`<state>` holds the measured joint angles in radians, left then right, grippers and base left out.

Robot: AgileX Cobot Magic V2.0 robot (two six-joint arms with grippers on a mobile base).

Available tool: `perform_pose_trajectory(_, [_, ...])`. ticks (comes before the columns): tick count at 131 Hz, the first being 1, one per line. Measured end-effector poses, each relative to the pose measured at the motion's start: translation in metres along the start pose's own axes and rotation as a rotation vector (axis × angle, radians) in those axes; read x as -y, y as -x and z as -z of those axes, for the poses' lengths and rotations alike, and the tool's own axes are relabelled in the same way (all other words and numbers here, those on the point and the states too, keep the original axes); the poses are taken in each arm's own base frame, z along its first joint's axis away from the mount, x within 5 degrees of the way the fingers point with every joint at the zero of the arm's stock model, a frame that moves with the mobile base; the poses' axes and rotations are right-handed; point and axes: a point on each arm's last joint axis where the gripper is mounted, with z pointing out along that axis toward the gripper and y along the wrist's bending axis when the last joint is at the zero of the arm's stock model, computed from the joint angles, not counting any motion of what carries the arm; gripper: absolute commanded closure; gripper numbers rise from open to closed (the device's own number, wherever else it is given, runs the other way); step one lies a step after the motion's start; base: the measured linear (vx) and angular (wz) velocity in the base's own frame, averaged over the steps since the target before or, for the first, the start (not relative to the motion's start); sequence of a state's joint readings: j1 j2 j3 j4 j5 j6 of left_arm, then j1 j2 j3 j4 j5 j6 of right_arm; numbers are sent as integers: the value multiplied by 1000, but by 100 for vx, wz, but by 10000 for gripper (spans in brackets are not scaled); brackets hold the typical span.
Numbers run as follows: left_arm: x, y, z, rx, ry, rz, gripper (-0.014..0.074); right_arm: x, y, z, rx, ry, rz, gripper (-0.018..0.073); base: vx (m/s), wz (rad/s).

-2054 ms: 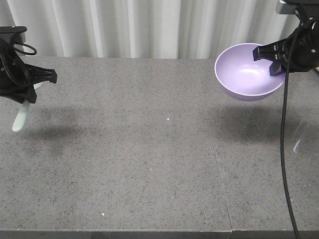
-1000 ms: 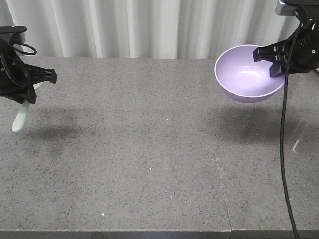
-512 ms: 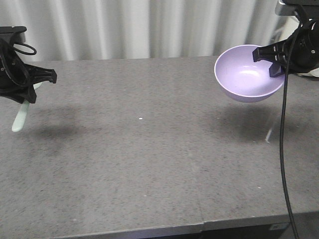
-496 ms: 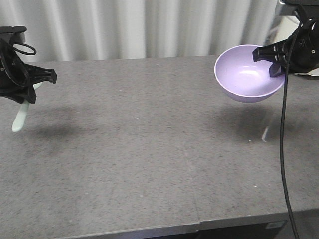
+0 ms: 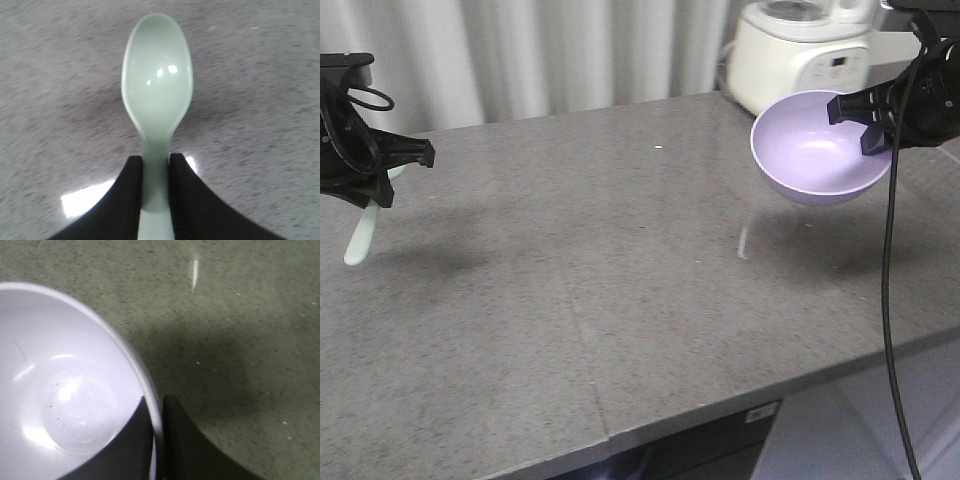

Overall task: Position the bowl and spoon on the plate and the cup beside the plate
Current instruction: 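Drive the base, holding spoon and bowl, to the counter with the plate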

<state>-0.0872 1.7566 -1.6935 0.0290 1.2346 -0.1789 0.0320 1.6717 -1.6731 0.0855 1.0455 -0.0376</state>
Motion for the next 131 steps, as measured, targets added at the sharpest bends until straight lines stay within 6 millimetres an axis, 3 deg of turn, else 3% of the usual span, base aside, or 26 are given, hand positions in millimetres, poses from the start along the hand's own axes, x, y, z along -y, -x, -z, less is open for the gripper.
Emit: perform_pose_trajectory(131, [0, 0, 0, 0, 0, 0, 603, 0, 0, 0, 0, -1, 0, 564, -1, -45])
